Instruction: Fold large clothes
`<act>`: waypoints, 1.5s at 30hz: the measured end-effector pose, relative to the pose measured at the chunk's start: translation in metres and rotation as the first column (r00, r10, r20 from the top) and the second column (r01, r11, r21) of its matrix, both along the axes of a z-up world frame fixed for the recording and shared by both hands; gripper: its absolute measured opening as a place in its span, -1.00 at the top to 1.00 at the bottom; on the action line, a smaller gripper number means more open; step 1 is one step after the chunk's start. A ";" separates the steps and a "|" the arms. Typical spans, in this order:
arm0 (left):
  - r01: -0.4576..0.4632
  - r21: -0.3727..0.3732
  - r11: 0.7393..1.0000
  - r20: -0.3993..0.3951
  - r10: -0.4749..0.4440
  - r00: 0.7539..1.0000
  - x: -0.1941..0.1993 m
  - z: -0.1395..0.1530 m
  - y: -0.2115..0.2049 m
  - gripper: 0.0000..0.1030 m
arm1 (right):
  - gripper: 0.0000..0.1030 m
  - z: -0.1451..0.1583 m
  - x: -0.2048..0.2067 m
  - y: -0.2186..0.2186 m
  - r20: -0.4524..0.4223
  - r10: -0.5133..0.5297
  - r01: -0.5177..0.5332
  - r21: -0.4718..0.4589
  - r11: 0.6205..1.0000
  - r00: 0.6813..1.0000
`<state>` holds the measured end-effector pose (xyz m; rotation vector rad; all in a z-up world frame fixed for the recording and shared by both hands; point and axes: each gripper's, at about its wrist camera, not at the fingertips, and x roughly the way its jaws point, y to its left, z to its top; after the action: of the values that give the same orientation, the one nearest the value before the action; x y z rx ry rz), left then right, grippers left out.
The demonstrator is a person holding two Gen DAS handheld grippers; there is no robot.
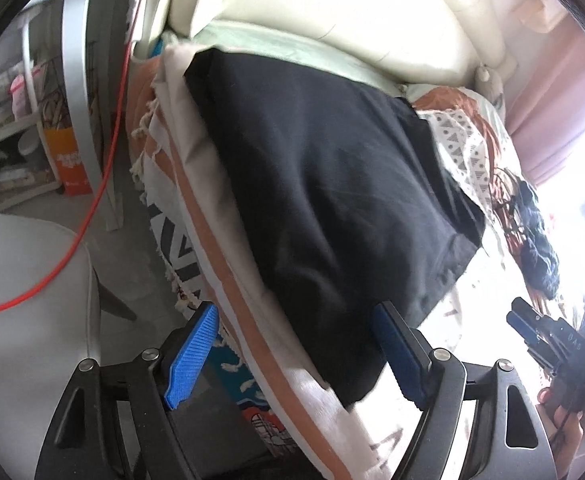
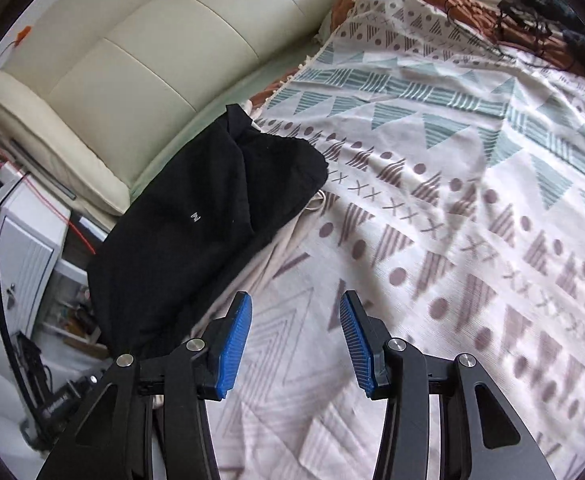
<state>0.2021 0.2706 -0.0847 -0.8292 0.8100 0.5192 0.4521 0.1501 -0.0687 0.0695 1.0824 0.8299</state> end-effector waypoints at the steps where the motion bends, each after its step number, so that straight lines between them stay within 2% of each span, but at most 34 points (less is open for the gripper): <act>1: 0.004 0.016 1.000 -0.001 -0.004 1.000 -0.001 0.004 -0.003 -0.56 | 0.10 0.002 -0.003 -0.003 0.009 0.001 -0.001 -0.001 1.000 1.000; 3: 0.012 0.053 0.999 0.014 -0.012 1.000 -0.003 0.017 -0.011 -0.61 | -0.02 0.009 -0.012 -0.015 0.028 -0.003 0.003 0.000 1.000 1.000; 5: 0.019 0.083 0.996 0.033 -0.022 0.999 -0.005 0.029 -0.021 -0.78 | -0.22 0.015 -0.018 -0.027 0.045 -0.019 0.019 0.006 1.000 0.999; 8: 0.035 0.126 0.991 0.060 -0.043 0.997 -0.009 0.046 -0.033 -0.92 | -0.40 0.029 -0.029 -0.046 0.074 -0.049 0.048 0.024 0.999 0.996; 11: 0.070 0.173 0.982 0.085 -0.085 0.993 -0.011 0.064 -0.048 -0.95 | -0.64 0.043 -0.039 -0.065 0.115 -0.075 0.071 0.040 0.997 0.990; 17: 0.125 0.258 0.958 0.161 -0.170 0.972 -0.022 0.092 -0.077 -0.99 | -0.99 0.065 -0.062 -0.109 0.191 -0.135 0.128 0.053 0.990 0.972; 21: 0.177 0.311 0.934 0.170 -0.237 0.956 -0.027 0.105 -0.100 -0.99 | -0.99 0.073 -0.080 -0.140 0.220 -0.174 0.164 0.063 0.984 0.960; 26: 0.228 0.391 0.891 0.182 -0.318 0.930 -0.044 0.119 -0.132 -0.99 | -0.99 0.080 -0.113 -0.176 0.270 -0.206 0.193 0.072 0.978 0.941; 34: 0.312 0.460 0.832 0.191 -0.435 0.880 -0.076 0.131 -0.172 -0.99 | -0.99 0.090 -0.190 -0.224 0.393 -0.270 0.266 0.066 0.962 0.879; 41: 0.343 0.505 0.792 0.204 -0.495 0.844 -0.113 0.140 -0.191 -0.99 | -0.99 0.090 -0.243 -0.259 0.409 -0.315 0.306 0.089 0.948 0.856; 45: 0.365 0.543 0.756 0.186 -0.532 0.826 -0.133 0.141 -0.203 -0.99 | -0.99 0.088 -0.273 -0.280 0.408 -0.337 0.322 0.108 0.941 0.848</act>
<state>0.0693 0.0675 0.0565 -0.2111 0.5024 0.1167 0.1788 -0.1296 0.0194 0.0983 0.6189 0.5170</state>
